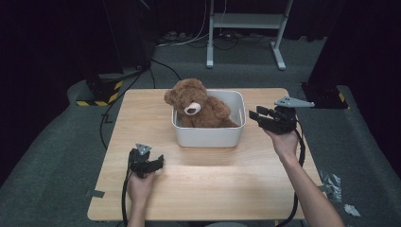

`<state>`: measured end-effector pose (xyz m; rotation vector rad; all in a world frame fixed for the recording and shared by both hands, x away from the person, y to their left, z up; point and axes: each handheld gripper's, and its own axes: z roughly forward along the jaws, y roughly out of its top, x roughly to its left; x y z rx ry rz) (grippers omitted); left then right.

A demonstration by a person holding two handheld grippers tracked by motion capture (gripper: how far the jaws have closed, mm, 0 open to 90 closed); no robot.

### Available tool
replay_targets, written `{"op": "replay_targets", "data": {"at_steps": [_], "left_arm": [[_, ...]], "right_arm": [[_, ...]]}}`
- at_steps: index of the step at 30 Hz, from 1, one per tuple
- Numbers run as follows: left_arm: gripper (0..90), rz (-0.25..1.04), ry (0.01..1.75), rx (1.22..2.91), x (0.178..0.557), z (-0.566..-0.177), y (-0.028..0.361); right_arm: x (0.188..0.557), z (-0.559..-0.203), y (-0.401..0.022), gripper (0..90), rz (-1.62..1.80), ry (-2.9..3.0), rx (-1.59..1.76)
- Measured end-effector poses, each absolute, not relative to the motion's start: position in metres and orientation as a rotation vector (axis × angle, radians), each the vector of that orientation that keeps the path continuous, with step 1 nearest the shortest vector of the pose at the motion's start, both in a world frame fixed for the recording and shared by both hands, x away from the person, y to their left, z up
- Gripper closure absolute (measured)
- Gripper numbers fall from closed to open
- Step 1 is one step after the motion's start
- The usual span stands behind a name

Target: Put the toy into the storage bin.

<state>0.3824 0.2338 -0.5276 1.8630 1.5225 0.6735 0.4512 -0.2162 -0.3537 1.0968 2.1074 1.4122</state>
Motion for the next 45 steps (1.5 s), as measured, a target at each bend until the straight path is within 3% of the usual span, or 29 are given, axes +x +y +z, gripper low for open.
{"op": "replay_targets", "data": {"at_steps": [45], "left_arm": [[24.9, 0.673, 1.524, 1.862, 0.382, -0.528, 0.234]], "right_arm": [[0.428, -0.384, -0.234, 55.2, 1.459, 2.097, 1.144]]}}
